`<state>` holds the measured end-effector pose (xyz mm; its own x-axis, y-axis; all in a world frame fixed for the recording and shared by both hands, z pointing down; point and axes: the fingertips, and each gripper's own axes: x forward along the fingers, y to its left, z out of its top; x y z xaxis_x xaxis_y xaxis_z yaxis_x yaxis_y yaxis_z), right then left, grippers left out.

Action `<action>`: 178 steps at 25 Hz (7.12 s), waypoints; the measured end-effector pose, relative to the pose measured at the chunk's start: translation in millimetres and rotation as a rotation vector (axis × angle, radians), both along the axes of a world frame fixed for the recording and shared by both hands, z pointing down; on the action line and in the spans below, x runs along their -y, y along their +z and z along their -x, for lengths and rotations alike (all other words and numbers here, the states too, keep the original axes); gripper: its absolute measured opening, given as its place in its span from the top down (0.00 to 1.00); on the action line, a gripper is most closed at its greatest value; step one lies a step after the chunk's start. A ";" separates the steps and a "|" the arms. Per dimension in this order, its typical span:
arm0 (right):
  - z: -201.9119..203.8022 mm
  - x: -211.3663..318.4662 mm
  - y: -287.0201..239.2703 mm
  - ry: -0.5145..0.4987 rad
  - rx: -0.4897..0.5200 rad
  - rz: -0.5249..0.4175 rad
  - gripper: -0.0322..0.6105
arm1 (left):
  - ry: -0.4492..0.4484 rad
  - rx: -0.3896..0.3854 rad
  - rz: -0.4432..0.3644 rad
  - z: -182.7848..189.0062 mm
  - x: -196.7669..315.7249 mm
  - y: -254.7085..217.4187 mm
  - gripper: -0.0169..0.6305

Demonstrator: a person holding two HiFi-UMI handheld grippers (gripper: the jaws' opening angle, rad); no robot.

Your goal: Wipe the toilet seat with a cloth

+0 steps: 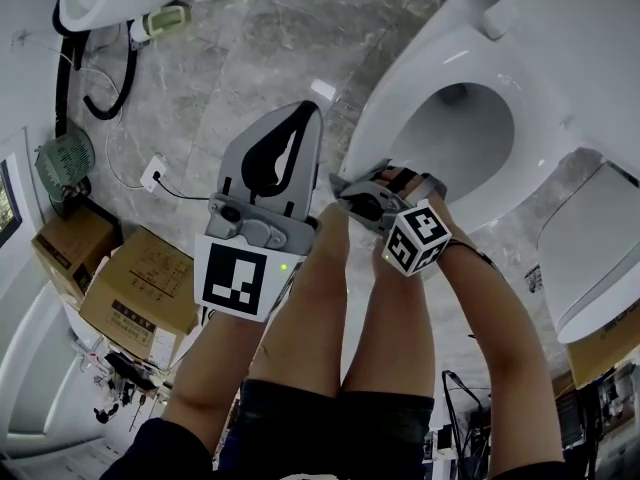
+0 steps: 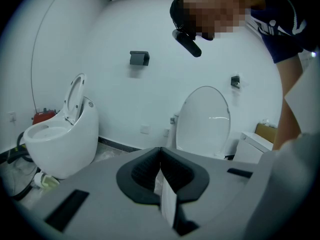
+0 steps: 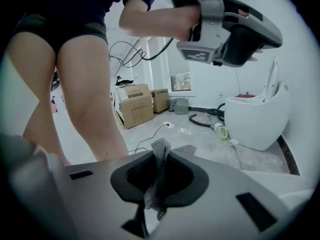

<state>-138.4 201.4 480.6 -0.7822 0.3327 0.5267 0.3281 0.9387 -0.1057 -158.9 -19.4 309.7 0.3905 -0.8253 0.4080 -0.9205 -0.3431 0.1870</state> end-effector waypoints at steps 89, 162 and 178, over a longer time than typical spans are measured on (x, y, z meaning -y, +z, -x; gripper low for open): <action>-109.5 174.2 43.3 0.517 -0.127 -0.185 0.86 | 0.097 0.017 -0.019 -37.9 -11.8 -6.3 0.94; -184.6 310.7 -6.7 1.049 -0.155 -0.343 0.88 | 0.149 0.003 -0.054 -92.1 3.3 -31.4 0.94; -342.5 263.5 -7.6 1.402 -0.468 -0.400 0.86 | 0.200 -0.003 -0.071 -107.5 7.3 -43.4 0.94</action>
<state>204.1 -62.1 473.0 -0.0793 -0.7286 0.6803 -0.8090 0.4458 0.3832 -51.4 -26.7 266.3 0.5510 -0.7577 0.3497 -0.8319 -0.5317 0.1587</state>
